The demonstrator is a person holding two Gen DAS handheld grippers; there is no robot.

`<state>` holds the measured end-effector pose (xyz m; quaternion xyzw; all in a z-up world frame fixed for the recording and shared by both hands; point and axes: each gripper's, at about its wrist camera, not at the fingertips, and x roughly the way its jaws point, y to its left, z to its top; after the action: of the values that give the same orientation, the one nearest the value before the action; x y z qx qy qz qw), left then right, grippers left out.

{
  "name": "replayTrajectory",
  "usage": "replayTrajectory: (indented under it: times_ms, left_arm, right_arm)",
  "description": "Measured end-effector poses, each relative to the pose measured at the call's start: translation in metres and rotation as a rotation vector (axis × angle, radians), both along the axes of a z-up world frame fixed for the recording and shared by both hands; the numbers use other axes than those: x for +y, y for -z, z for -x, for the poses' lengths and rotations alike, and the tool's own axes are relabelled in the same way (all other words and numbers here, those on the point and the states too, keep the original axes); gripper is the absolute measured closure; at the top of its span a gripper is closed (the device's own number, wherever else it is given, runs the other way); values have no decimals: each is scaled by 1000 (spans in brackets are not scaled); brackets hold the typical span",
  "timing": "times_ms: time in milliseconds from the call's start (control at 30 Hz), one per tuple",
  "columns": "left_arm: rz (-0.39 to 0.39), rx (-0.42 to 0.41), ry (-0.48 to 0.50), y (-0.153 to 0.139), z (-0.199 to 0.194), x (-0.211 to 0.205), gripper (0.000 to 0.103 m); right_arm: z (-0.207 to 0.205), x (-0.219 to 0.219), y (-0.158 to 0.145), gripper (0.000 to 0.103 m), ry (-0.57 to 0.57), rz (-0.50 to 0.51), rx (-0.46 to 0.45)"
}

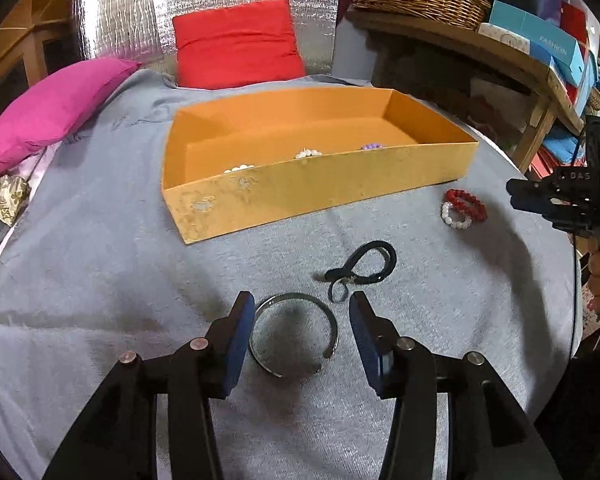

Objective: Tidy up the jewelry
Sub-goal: 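Move the left tool toward the silver bangle while the right tool approaches the red bead bracelet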

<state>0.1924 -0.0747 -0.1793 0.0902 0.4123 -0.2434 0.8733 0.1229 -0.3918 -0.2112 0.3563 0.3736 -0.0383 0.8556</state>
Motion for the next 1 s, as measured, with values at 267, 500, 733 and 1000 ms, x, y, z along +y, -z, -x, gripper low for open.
replayTrajectory:
  times_ms: [267, 500, 733, 1000]
  left_arm:
    - [-26, 16, 2, 6, -8, -4, 53]
    - [-34, 26, -11, 6, -15, 0, 53]
    - [-14, 40, -89, 1, -31, 33, 53]
    - [51, 103, -125, 5, -34, 69, 53]
  right_arm:
    - [-16, 10, 8, 77, -64, -7, 44]
    - [-22, 8, 16, 77, -60, 4, 94]
    - [-35, -13, 21, 77, 49, 103, 156]
    - [-59, -1, 33, 76, 24, 220, 201]
